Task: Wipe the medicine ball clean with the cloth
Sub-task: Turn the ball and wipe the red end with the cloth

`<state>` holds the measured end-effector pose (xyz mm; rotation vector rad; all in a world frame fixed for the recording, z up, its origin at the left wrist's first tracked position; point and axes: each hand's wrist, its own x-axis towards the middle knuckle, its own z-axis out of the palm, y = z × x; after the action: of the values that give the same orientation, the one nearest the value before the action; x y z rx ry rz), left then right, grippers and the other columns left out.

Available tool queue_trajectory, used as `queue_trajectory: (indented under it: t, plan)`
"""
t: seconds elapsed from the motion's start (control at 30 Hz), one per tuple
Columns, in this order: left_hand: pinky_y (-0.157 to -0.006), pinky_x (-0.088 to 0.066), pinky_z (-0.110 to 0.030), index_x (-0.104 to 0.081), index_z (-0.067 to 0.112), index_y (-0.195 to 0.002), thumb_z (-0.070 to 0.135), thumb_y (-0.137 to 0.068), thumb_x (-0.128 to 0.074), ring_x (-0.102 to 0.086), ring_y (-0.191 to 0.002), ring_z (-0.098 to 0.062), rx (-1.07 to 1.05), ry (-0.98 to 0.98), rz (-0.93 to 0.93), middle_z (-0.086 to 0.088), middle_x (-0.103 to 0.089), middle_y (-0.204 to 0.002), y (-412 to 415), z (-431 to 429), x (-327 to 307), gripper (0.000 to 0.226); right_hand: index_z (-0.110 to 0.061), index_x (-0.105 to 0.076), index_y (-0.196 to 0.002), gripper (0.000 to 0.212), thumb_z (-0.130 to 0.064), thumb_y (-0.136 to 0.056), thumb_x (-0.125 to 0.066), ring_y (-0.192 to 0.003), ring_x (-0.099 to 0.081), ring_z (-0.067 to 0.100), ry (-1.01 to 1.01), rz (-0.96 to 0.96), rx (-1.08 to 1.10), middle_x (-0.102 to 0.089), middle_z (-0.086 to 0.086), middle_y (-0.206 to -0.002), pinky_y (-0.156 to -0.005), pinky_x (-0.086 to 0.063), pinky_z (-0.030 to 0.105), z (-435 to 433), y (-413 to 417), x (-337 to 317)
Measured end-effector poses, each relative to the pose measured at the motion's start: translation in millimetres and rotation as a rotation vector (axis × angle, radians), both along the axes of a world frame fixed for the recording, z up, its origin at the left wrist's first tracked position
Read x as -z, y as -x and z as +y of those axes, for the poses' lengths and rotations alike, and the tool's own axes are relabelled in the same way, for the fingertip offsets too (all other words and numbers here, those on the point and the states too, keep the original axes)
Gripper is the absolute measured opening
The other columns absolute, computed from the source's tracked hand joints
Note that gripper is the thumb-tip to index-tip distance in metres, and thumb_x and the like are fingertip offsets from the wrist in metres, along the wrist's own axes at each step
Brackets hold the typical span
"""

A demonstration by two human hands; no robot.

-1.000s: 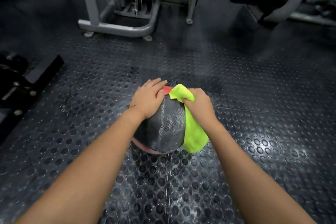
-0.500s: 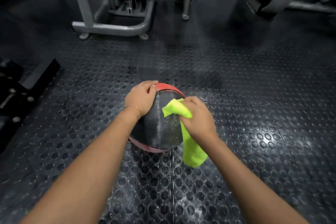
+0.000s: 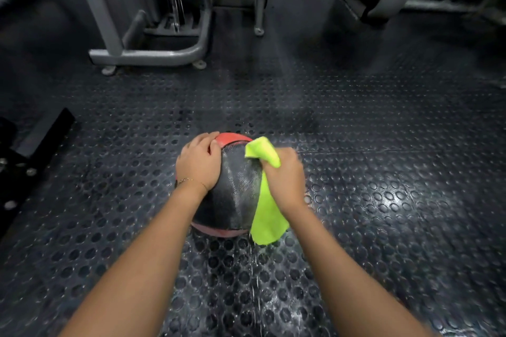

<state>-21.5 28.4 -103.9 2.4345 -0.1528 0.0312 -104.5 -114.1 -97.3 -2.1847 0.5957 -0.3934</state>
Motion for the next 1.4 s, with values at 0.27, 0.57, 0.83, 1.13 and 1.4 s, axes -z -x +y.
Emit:
queue_trajectory:
  t: [0.27,0.57,0.83,1.13,1.4]
  plan:
    - [-0.109,-0.030,-0.041,-0.050,0.030,-0.133,0.029,-0.097,-0.034,-0.038,-0.130,-0.028,-0.047,-0.107,-0.037,0.003,-0.044,-0.144,21.8,-4.8,-3.2,0.039,-0.013,-0.067,-0.092,0.016,-0.024,-0.085,-0.059,-0.094,-0.055,0.024,-0.068,-0.027,0.005,-0.058,0.004,-0.104,-0.077,-0.040,0.030,8.7,17.1,1.7]
    - [-0.114,-0.022,-0.043,-0.042,0.024,-0.139,0.038,-0.094,-0.016,-0.031,-0.138,-0.021,0.391,-0.360,-0.132,0.002,-0.040,-0.146,20.0,-0.2,-15.1,0.054,-0.014,-0.067,-0.086,0.016,-0.028,-0.086,-0.058,-0.092,-0.057,0.026,-0.064,0.040,-0.075,-0.060,0.005,-0.100,-0.075,-0.042,0.032,-19.4,15.1,-6.2]
    - [-0.116,-0.022,-0.034,-0.044,0.030,-0.138,0.039,-0.088,-0.016,-0.033,-0.138,-0.018,0.374,-0.249,-0.113,0.005,-0.041,-0.147,9.8,-3.0,-4.0,0.058,-0.019,-0.068,-0.097,0.017,-0.018,-0.082,-0.061,-0.096,-0.055,0.022,0.040,-0.081,-0.088,-0.060,0.001,-0.104,-0.081,-0.043,0.032,9.1,35.2,2.5]
    - [-0.101,-0.034,-0.036,-0.053,0.021,-0.126,0.022,-0.094,-0.034,-0.043,-0.124,-0.025,0.114,-0.206,-0.032,-0.003,-0.050,-0.135,24.0,-9.9,-17.9,0.038,-0.020,-0.068,-0.100,0.020,-0.015,-0.084,-0.059,-0.097,-0.052,0.020,0.102,-0.080,-0.128,-0.058,0.000,-0.105,-0.078,-0.038,0.027,15.1,40.1,2.0]
    - [-0.106,-0.028,-0.050,-0.040,0.031,-0.138,0.034,-0.096,-0.033,-0.038,-0.131,-0.026,0.040,-0.308,0.114,-0.001,-0.040,-0.144,12.9,-13.6,-29.6,0.042,-0.018,-0.068,-0.104,0.027,-0.008,-0.080,-0.059,-0.100,-0.051,0.024,0.173,-0.079,-0.264,-0.059,0.003,-0.110,-0.080,-0.031,0.023,31.9,33.7,-6.4]
